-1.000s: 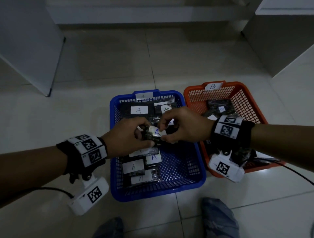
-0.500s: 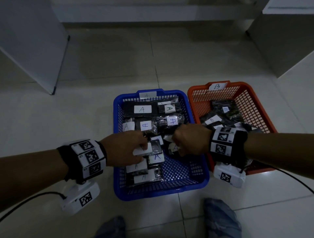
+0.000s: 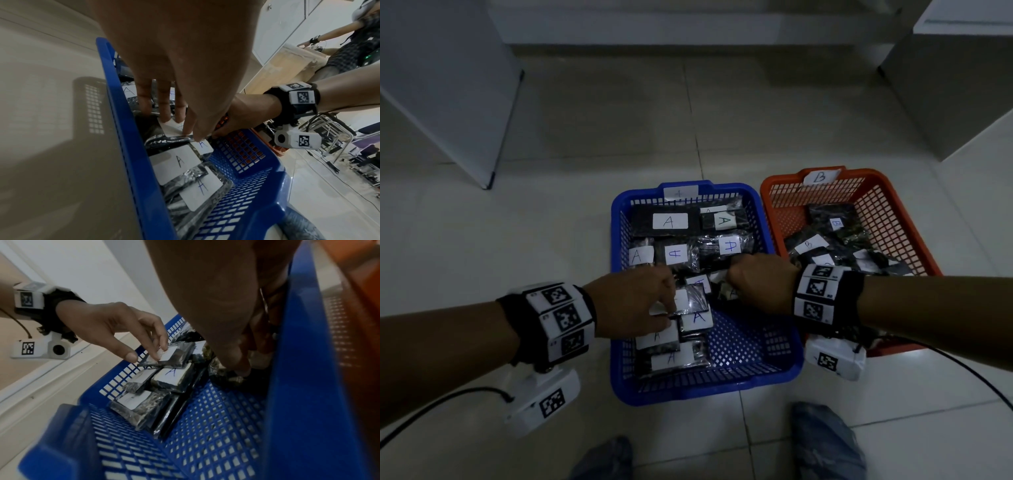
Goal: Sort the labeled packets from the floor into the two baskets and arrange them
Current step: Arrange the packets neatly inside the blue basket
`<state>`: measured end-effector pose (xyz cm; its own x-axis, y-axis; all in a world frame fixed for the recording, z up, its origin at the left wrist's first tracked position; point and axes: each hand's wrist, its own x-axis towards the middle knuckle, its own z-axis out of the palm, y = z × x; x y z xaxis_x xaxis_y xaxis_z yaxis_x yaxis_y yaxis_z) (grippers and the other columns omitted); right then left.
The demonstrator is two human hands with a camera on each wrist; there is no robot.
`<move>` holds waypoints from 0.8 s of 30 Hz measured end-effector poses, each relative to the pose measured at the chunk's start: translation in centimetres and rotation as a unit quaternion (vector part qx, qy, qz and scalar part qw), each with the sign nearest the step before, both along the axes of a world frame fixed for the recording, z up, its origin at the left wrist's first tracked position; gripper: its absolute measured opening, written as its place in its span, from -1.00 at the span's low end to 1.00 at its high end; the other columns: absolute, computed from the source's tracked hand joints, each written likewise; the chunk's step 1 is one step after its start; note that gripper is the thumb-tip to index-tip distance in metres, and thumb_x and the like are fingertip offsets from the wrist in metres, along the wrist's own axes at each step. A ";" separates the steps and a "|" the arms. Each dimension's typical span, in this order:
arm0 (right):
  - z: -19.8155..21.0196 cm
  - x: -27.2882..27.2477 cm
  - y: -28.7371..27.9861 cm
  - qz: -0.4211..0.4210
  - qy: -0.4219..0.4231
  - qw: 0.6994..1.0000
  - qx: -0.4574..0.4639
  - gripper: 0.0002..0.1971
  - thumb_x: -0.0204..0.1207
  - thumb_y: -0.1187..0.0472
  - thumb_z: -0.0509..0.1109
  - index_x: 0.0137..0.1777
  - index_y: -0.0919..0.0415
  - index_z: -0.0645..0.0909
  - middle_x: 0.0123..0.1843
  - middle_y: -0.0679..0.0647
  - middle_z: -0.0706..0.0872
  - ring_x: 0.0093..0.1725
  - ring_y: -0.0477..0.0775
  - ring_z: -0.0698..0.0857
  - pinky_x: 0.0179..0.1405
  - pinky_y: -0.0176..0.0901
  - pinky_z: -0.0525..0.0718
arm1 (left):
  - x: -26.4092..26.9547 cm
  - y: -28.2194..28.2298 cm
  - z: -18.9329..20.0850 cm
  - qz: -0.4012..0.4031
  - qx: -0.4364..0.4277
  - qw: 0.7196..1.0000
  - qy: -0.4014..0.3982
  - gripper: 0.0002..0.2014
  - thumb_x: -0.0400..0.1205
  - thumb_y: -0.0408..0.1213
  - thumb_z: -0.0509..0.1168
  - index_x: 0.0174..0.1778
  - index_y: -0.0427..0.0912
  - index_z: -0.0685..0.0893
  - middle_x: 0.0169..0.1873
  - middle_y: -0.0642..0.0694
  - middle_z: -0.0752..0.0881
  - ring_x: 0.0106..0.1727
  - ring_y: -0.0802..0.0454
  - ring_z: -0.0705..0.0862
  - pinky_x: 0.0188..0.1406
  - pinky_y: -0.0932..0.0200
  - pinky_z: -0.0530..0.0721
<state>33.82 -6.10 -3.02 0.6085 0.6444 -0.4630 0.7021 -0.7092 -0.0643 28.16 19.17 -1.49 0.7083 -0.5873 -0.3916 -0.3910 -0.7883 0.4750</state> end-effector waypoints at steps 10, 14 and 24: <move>-0.1 -0.1 -0.2 0.000 0.033 0.999 0.040 -0.81 0.66 0.22 0.35 0.13 0.31 0.70 0.22 0.18 0.62 0.08 0.17 0.70 -0.15 -0.10 0.61 | -0.4 0.5 -0.5 -0.025 0.001 1.000 -0.006 -0.75 0.67 0.09 0.32 0.14 0.09 0.77 0.32 0.19 0.48 0.34 0.22 0.44 0.34 0.10 0.56; 1.5 0.9 -0.2 0.007 0.060 0.996 0.062 -0.87 0.62 0.19 0.44 -0.03 0.27 0.73 0.07 0.12 0.68 0.01 0.08 0.70 -0.14 -0.18 0.57 | -0.2 0.6 0.3 -0.021 -0.021 1.000 -0.010 -0.80 0.67 0.04 0.34 0.13 0.11 0.74 0.32 0.22 0.49 0.29 0.31 0.43 0.27 0.24 0.56; 4.8 0.9 -0.6 -0.050 0.086 0.981 0.165 -0.85 0.61 0.20 0.44 0.13 0.15 0.74 0.02 0.01 0.82 -0.09 -0.10 0.77 -0.02 -0.07 0.79 | 2.7 2.0 2.9 0.050 -0.033 0.998 -0.019 -0.90 0.63 -0.14 0.42 0.03 0.06 0.71 -0.03 0.21 0.67 -0.06 0.31 0.65 -0.05 0.22 0.71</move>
